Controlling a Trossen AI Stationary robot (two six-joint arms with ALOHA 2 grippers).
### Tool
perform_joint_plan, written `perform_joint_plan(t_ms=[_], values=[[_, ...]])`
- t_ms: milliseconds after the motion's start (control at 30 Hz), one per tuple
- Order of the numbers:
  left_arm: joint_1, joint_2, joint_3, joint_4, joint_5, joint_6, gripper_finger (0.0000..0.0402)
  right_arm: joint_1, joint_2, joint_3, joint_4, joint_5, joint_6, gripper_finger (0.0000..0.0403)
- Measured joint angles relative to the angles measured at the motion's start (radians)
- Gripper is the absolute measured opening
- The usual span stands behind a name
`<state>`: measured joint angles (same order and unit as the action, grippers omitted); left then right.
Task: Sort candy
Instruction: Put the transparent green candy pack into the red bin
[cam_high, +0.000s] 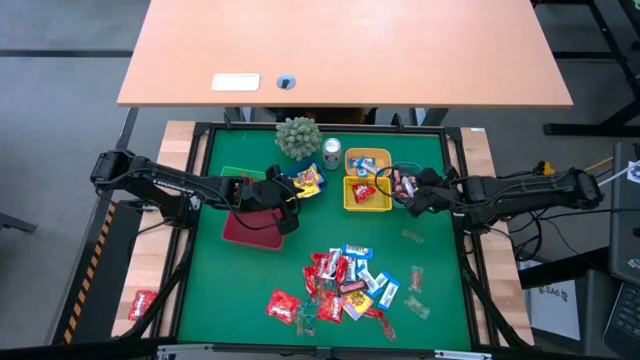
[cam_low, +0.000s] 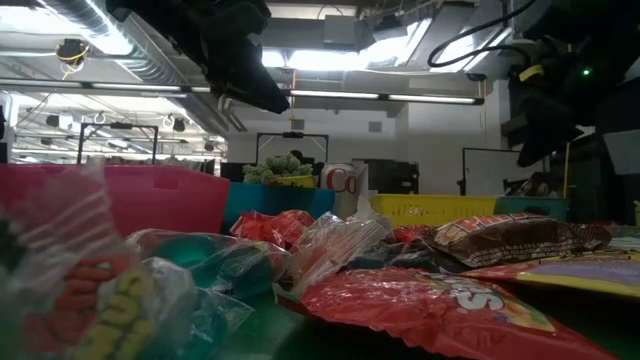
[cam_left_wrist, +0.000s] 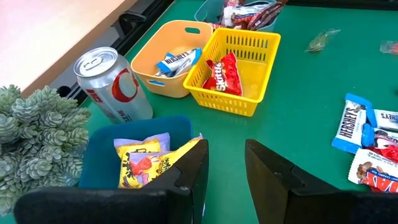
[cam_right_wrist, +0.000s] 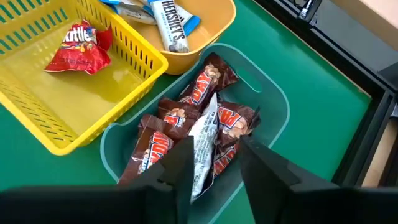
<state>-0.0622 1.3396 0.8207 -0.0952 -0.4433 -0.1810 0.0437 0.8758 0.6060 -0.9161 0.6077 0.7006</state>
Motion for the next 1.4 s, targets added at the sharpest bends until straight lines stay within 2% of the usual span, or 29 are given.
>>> perform_joint_plan(t_ms=[200, 533, 833, 1033, 1233, 1400], values=[[0.0, 0.0, 0.0, 0.0, 0.0, 0.0, 0.0092, 0.001, -0.002, 0.0, 0.018, -0.114, -0.009, 0.0147], [0.0, 0.0, 0.0, 0.0, 0.0, 0.0, 0.0092, 0.001, -0.002, 0.0, 0.219, -0.483, -0.085, 0.0145], [0.0, 0.0, 0.0, 0.0, 0.0, 0.0, 0.0092, 0.019, -0.001, 0.001, 0.246, -0.736, -0.068, 0.0145], [0.0, 0.0, 0.0, 0.0, 0.0, 0.0, 0.0092, 0.146, 0.0, 0.001, 0.314, -0.727, -0.019, 0.0145], [0.0, 0.0, 0.0, 0.0, 0.0, 0.0, 0.0092, 0.3, 0.044, 0.001, 0.315, -0.549, -0.019, 0.0145], [0.0, 0.0, 0.0, 0.0, 0.0, 0.0, 0.0092, 0.394, 0.127, 0.001, 0.312, -0.487, -0.018, 0.0145]])
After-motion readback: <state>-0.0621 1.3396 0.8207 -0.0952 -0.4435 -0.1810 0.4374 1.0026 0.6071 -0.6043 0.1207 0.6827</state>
